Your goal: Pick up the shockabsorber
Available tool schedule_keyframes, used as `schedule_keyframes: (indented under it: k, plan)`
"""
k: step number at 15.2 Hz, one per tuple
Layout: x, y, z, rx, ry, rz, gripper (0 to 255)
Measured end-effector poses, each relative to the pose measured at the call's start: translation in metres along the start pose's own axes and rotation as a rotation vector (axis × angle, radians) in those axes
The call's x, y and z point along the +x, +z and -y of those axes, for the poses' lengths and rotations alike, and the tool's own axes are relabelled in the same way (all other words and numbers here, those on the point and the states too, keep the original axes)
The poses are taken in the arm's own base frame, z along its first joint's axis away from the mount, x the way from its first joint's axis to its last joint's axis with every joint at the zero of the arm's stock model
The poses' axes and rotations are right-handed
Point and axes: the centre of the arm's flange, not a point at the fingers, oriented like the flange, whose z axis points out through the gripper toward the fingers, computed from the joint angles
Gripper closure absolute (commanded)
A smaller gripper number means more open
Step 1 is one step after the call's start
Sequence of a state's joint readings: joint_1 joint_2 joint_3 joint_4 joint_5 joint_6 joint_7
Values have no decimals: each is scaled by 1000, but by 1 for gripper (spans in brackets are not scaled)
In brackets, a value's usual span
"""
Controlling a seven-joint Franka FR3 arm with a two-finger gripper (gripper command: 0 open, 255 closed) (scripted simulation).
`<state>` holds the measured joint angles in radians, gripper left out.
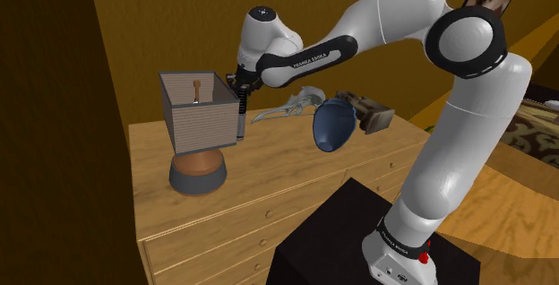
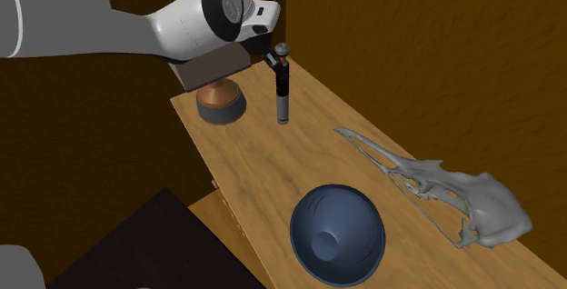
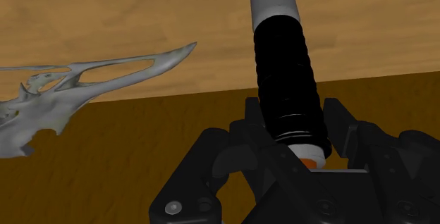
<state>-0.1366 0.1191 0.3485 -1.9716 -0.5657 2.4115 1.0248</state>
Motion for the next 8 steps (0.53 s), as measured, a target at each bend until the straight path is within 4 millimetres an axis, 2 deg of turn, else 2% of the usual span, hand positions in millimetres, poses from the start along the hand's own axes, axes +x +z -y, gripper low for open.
schedule_keyframes:
  k: [8]
  plan:
    - [20, -36, 1, 0, 0, 0, 255]
